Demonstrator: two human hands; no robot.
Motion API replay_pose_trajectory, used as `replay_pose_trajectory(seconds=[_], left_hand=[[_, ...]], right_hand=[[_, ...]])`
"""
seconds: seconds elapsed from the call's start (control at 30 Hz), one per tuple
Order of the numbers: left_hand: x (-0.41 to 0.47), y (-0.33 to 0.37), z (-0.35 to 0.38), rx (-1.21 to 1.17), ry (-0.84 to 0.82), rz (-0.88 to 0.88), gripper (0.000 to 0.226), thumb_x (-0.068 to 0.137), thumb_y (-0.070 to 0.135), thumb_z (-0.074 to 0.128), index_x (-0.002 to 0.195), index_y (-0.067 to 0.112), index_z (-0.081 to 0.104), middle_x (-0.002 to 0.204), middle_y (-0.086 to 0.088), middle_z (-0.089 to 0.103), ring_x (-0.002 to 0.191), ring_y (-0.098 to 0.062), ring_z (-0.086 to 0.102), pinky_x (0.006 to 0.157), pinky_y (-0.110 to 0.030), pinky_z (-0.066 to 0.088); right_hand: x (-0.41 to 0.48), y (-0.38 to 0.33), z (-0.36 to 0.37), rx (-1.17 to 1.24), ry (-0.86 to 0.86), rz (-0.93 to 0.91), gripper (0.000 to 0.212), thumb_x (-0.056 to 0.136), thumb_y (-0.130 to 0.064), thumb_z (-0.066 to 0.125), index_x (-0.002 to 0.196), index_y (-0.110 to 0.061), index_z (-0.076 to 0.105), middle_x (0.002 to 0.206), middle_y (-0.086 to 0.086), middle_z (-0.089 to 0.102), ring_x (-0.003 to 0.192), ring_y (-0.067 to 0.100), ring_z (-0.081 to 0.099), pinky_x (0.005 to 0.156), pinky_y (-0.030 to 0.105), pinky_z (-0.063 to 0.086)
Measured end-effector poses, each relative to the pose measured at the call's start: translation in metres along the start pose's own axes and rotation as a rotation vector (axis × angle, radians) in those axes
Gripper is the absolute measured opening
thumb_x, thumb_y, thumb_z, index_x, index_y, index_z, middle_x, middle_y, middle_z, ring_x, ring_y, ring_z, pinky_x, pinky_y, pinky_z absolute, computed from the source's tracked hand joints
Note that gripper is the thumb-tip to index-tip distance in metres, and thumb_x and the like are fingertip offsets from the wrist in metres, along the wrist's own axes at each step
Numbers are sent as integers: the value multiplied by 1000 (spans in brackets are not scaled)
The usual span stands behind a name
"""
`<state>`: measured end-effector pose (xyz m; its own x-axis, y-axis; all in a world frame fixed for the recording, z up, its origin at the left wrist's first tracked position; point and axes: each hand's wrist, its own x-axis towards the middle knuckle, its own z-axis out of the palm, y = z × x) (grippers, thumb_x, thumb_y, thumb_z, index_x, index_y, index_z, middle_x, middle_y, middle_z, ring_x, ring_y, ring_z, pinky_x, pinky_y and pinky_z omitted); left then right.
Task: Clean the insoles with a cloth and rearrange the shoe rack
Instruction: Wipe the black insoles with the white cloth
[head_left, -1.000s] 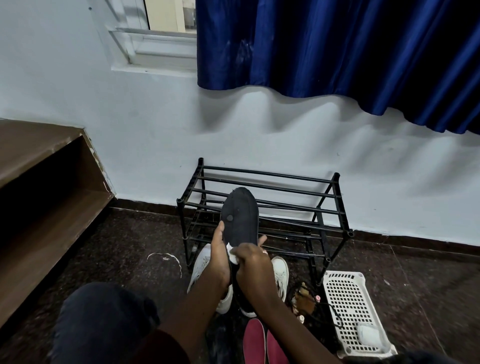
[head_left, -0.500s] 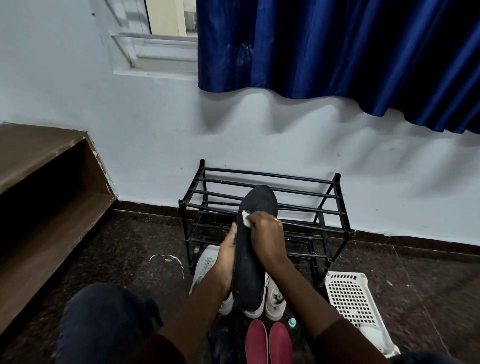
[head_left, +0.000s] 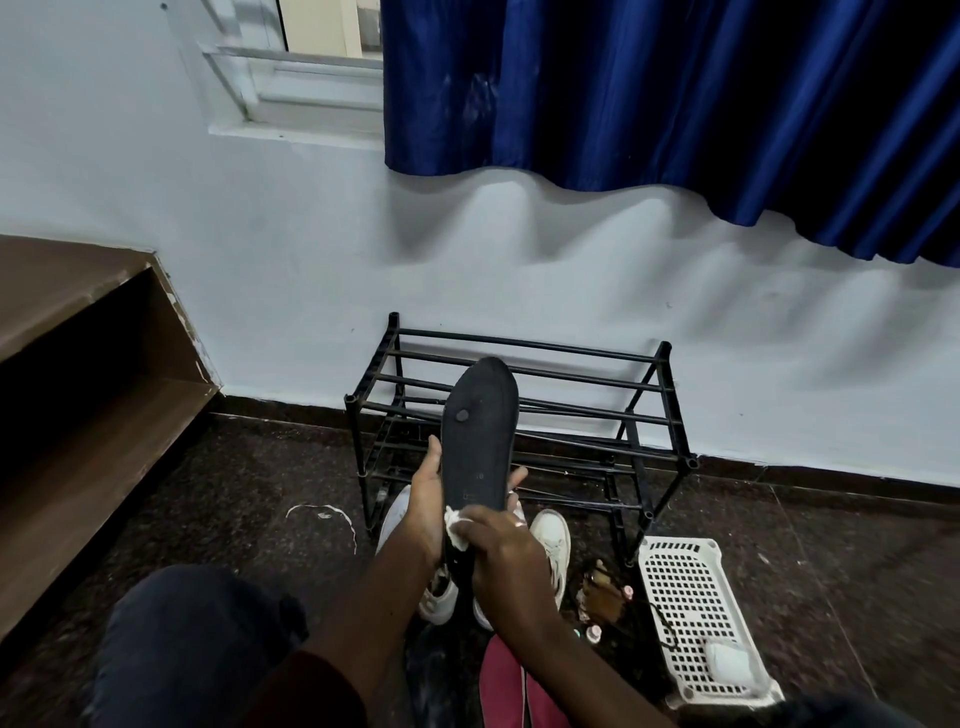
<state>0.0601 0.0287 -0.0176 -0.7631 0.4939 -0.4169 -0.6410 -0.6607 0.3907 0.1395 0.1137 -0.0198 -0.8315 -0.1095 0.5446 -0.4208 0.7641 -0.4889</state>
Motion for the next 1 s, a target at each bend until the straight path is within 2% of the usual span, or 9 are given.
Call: replay_pose_trajectory(seconds=[0.1, 0.17, 0.23, 0.37, 0.57, 0.7, 0.8, 0.9, 1.0], left_hand=[[0, 0, -1, 39, 40, 18, 80, 83, 70, 40, 121, 3, 58, 113, -20, 63, 103, -39, 63, 73, -43, 55], [-1, 0, 1, 87, 66, 13, 78, 82, 68, 44, 119, 2, 61, 115, -21, 64, 107, -38, 61, 84, -44, 52], [-4, -2, 4, 145, 71, 13, 75, 87, 65, 40, 112, 0, 65, 110, -23, 66, 100, -34, 65, 89, -42, 48], [-7, -8, 7, 192, 35, 63, 61, 96, 56, 29, 104, 8, 67, 90, -14, 73, 78, -24, 71, 70, -33, 56], [-9, -12, 4, 166, 15, 76, 63, 95, 56, 28, 102, 11, 70, 93, -14, 72, 81, -24, 71, 70, -33, 55], [-11, -8, 3, 96, 28, 34, 78, 91, 66, 29, 125, 2, 56, 113, -27, 64, 101, -34, 65, 89, -42, 48], [-10, -2, 2, 12, 26, 0, 84, 84, 73, 34, 123, 2, 56, 114, -31, 61, 88, -37, 68, 69, -39, 57], [-3, 1, -4, -2, 11, 48, 84, 84, 73, 33, 126, 3, 54, 128, -25, 56, 98, -36, 67, 69, -40, 57], [1, -1, -3, -7, 22, 47, 83, 84, 73, 34, 120, 3, 60, 122, -22, 60, 101, -38, 64, 68, -41, 55]], right_hand=[[-3, 4, -2, -12, -20, -44, 20, 61, -5, 74, 77, -14, 68, 86, -1, 68, 73, 16, 62, 65, 25, 45], [12, 7, -4, -75, -8, -62, 11, 69, -12, 59, 73, -12, 69, 84, 4, 69, 71, 19, 63, 66, 26, 47], [34, 13, -6, -149, -26, -60, 23, 71, -16, 46, 70, -11, 69, 79, 6, 69, 67, 21, 64, 60, 25, 50], [79, 32, -12, -207, 17, 79, 29, 76, -16, 39, 61, -12, 63, 65, 4, 63, 54, 25, 59, 79, 36, 53], [85, 31, -4, -142, 28, 167, 21, 67, 5, 48, 63, -9, 63, 69, 5, 64, 60, 26, 60, 85, 36, 49], [48, 11, -1, -78, 64, 29, 28, 55, 11, 51, 66, -9, 68, 75, 5, 69, 66, 19, 65, 92, 44, 44], [7, 4, -1, -1, 47, -32, 22, 56, 5, 59, 65, -13, 66, 78, -1, 69, 72, 11, 63, 89, 36, 49], [-22, 11, -1, 21, -22, -47, 23, 58, 3, 64, 72, -15, 66, 87, -4, 68, 81, 8, 58, 78, 30, 52], [-13, 18, -4, -34, -23, -92, 21, 58, 4, 71, 70, -13, 67, 84, 1, 69, 80, 14, 62, 95, 27, 44]])
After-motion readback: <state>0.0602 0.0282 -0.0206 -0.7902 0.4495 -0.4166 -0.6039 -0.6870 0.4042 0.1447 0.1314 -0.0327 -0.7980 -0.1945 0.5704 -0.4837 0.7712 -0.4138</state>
